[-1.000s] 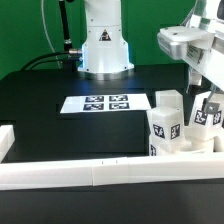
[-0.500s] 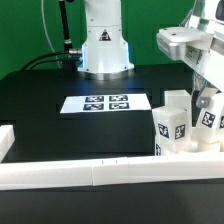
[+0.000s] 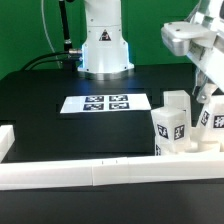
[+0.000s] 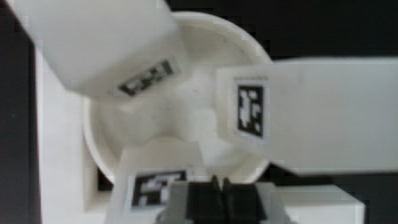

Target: Assemble stool

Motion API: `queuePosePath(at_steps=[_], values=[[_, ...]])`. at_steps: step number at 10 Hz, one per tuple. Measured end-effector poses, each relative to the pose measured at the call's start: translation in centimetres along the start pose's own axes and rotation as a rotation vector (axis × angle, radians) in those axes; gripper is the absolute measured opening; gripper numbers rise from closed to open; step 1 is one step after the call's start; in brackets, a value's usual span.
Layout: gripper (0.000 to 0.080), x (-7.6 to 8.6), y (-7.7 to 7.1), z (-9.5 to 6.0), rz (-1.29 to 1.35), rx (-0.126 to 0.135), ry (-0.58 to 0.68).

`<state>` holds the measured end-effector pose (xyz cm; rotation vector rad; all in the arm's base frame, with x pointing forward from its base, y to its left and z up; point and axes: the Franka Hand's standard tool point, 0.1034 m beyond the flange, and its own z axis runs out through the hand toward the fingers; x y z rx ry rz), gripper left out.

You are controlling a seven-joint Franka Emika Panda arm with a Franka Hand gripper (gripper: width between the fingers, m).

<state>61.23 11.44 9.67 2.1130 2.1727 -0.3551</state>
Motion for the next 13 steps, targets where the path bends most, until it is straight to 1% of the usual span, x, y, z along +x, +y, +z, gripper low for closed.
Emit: queuePosePath(at_steps=[1, 2, 3, 4, 5, 6, 7, 8, 9, 10, 11, 12, 13], values=[[0.0082, 0.3, 0.4, -1.1, 0.001, -0.008, 0.003], [0.0264, 0.5, 0.4, -1.3, 0.007, -0.012, 0.005], [0.0404, 0.4, 0.4, -1.0, 0.008, -0.009, 0.005], [0.0404, 0.3, 0.5, -0.9, 0.030, -0.007, 0.007], [0.0575, -0.1, 0.9, -1.1, 0.075, -0.012, 0.008], [0.0626, -0.4, 1.4, -1.5, 0.140, -0.022, 0.010], [0.0626, -0.6, 1.8, -1.5, 0.187, -0.010, 0.011], [0.0645, -0.8, 2.4, -1.1, 0.229, 0.007, 0.007], [0.0648, -0.7, 2.8, -0.8, 0.264, 0.016, 0.011], [0.0648, -0.1, 2.6, -0.3, 0.261, 0.021, 0.006], [0.0649, 0.9, 2.2, 0.2, 0.257, 0.037, 0.004], [0.0649, 1.5, 2.0, 0.5, 0.250, 0.044, 0.005], [0.0649, 1.9, 1.8, 0.8, 0.244, 0.053, 0.004]])
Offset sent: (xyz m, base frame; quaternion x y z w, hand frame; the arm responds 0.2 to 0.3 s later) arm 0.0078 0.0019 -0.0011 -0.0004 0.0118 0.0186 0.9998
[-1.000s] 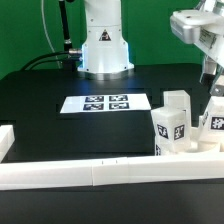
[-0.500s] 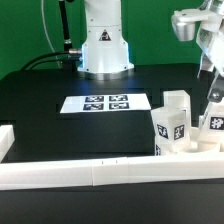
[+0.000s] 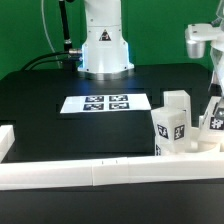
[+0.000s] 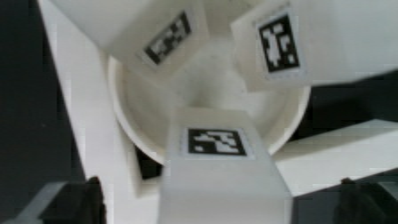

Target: Assemble stool

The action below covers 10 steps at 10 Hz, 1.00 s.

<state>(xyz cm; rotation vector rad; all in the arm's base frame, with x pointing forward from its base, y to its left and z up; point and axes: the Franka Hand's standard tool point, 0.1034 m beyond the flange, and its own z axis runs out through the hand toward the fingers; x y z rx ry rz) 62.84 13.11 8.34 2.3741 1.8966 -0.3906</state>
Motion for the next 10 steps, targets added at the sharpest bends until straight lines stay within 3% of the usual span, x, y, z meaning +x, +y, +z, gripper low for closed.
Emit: queuePosePath(at_steps=[3, 5, 6, 10], values=[[0.0649, -0.26, -0.26, 0.93, 0.011, -0.008, -0.008], [0.0387, -0.32, -0.25, 0.98, 0.019, -0.007, -0.008], [0.0337, -0.26, -0.29, 1.00, 0.138, -0.005, -0.005], [0.0337, -0.47, -0.18, 1.22, 0.475, -0.006, 0.009]])
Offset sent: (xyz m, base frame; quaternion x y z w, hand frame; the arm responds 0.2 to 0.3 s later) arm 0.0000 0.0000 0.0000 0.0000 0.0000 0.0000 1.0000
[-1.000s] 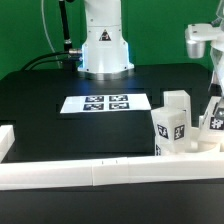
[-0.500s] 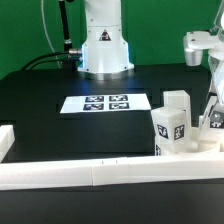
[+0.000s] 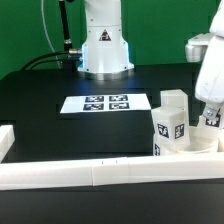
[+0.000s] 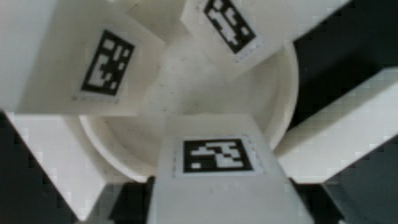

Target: Assemble stool

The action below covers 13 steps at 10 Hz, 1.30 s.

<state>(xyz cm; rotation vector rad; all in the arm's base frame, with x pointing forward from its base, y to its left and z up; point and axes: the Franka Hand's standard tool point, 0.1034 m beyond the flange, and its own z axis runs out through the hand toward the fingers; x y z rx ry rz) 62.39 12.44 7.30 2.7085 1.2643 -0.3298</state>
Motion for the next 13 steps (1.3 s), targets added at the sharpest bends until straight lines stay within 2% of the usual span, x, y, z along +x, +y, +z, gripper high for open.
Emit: queuePosePath(at_steps=[1, 2, 3, 4, 5, 8, 10, 11, 13], values=[[0.0337, -0.3, 0.0, 0.2, 0.162, 0.022, 0.000], [0.0337, -0.6, -0.4, 0.3, 0.344, 0.092, -0.019], [0.0337, -0.6, -0.3, 0.4, 0.506, 0.177, -0.021], [0.0337, -0.7, 0.2, 0.4, 0.603, 0.218, -0.014], [0.0337, -0.5, 0.0, 0.4, 0.623, 0.206, -0.019], [0.0337, -0.4, -0.1, 0.4, 0.812, 0.208, -0.038], [0.0337, -0.5, 0.3, 0.2, 1.126, 0.224, -0.051], [0.0337, -0.5, 0.4, 0.3, 1.266, 0.251, -0.043], [0.0337, -0.4, 0.8, 0.5, 1.588, 0.371, 0.008]])
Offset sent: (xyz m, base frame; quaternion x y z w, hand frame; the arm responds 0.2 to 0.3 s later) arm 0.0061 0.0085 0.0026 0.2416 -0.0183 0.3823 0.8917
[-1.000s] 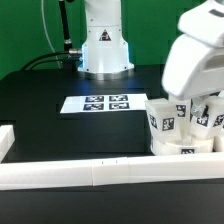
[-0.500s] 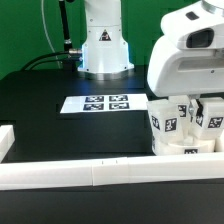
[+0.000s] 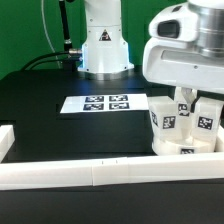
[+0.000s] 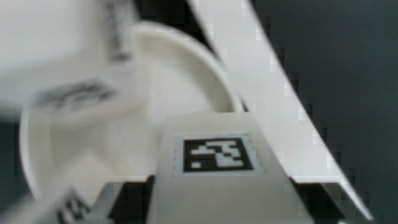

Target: Assemble stool

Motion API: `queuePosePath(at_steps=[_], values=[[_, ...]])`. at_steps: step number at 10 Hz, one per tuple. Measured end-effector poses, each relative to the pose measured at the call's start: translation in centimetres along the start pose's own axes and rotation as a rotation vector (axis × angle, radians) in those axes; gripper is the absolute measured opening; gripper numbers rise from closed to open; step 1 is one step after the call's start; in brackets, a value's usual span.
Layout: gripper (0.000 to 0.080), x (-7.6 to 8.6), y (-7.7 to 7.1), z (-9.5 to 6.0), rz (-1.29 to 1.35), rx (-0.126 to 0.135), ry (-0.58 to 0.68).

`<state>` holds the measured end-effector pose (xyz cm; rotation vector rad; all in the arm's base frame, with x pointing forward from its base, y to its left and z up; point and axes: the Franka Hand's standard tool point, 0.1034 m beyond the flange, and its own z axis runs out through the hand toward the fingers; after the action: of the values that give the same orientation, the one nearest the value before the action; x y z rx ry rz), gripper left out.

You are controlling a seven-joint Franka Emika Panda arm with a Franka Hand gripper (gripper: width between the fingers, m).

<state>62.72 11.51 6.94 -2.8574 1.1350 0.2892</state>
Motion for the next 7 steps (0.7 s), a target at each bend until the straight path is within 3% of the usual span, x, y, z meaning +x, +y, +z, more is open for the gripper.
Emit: queuePosePath(at_steps=[5, 6, 7], values=[[0.0337, -0.25, -0.16, -0.04, 0.356, 0.021, 0.008], [0.0337, 0.03, 0.07, -0.11, 0.571, 0.039, -0.009], [0.0337, 0.37, 0.09, -0.10, 0.761, 0.092, -0.020]])
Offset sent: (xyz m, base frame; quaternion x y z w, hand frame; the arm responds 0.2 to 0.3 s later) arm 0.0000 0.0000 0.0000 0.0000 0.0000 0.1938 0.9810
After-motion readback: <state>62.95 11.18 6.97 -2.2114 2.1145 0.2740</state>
